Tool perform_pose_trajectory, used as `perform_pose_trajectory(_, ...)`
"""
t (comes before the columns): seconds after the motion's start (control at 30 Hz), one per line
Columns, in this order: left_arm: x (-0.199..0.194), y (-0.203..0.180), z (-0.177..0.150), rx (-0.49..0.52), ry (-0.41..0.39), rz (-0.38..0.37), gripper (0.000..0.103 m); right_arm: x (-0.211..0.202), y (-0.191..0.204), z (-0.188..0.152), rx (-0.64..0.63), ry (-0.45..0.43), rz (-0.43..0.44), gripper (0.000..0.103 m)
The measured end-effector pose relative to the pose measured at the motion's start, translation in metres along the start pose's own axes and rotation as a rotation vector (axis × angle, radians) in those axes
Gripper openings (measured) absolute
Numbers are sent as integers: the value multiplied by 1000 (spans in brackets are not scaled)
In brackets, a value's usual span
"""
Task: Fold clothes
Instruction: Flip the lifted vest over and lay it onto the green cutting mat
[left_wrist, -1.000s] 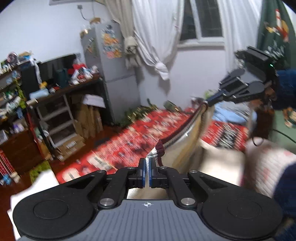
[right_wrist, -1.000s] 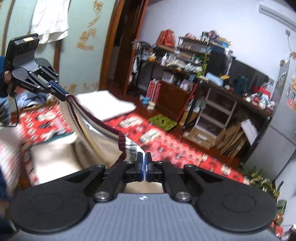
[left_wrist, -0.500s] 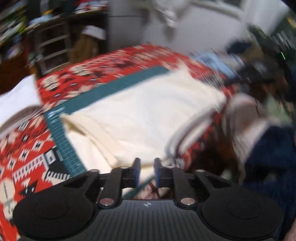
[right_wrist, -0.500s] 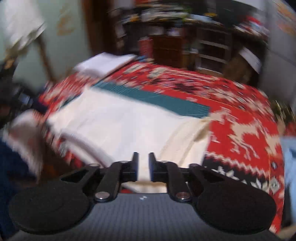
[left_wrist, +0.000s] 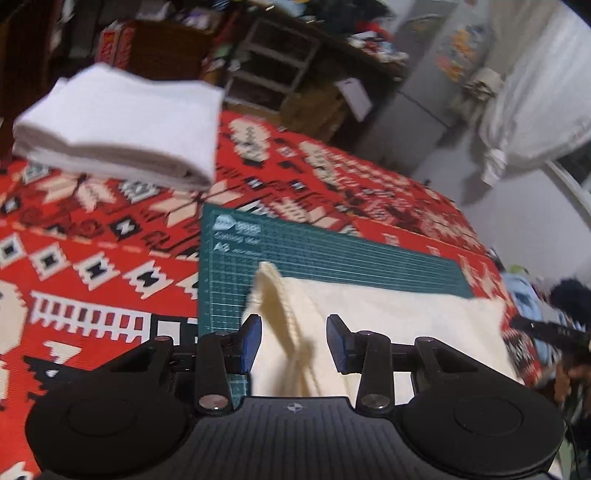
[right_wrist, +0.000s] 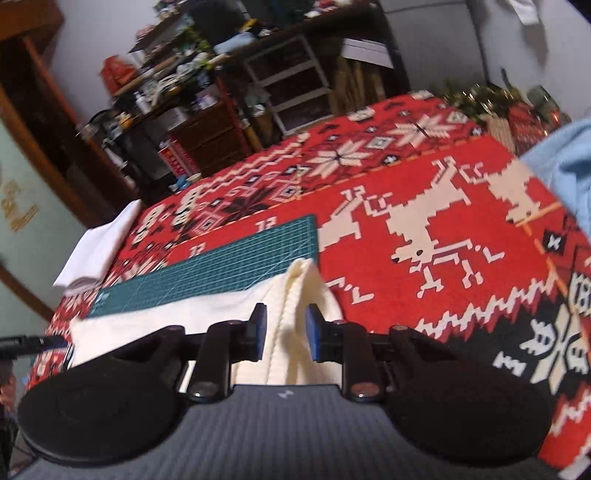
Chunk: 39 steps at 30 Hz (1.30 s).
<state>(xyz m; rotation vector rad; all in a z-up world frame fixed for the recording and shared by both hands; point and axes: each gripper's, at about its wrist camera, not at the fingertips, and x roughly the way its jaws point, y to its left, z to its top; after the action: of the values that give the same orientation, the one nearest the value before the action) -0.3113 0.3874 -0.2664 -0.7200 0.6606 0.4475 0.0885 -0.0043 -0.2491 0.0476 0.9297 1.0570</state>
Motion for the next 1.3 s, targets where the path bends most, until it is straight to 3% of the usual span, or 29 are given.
perform_pose_trajectory(0.17, 19, 7, 1, -55, -14, -54, 35, 27, -8, 7, 32, -3, 9, 32)
perform_pose_trajectory(0.27, 28, 13, 2, -92, -24, -66, 25, 38, -11, 10, 49, 2, 48, 31)
perform_pose_trajectory(0.37, 31, 14, 4, -98, -53, -82, 7, 46, -10, 7, 56, -7, 50, 4)
perform_pose_trajectory(0.4, 31, 14, 4, -88, -64, -83, 5, 47, -10, 6, 68, -22, 44, 4)
perform_pose_trajectory(0.57, 32, 21, 12, -89, -98, -97, 5, 53, -25, 9, 185, -97, 57, 4)
perform_pose_trajectory(0.8, 44, 30, 19, -108, -74, -89, 6, 70, -36, 9, 245, -72, 55, 4)
perform_pose_trajectory(0.87, 36, 22, 17, -71, -88, -62, 9, 70, -37, 9, 247, -74, 55, 5)
perform_pose_trajectory(1.0, 19, 6, 14, 10, -120, -3, 11, 59, -29, 12, 188, -84, 3, 13)
perform_pose_trajectory(1.07, 11, -1, 12, 50, -136, 26, 13, 49, -20, 15, 140, -106, -43, 13)
perform_pose_trajectory(1.17, -2, -13, 10, 111, -159, 71, 13, 31, 14, 17, -29, -153, -115, 8)
perform_pose_trajectory(1.3, 2, -50, 6, 173, -181, 72, 12, 31, 71, 14, -185, -165, -77, 8)
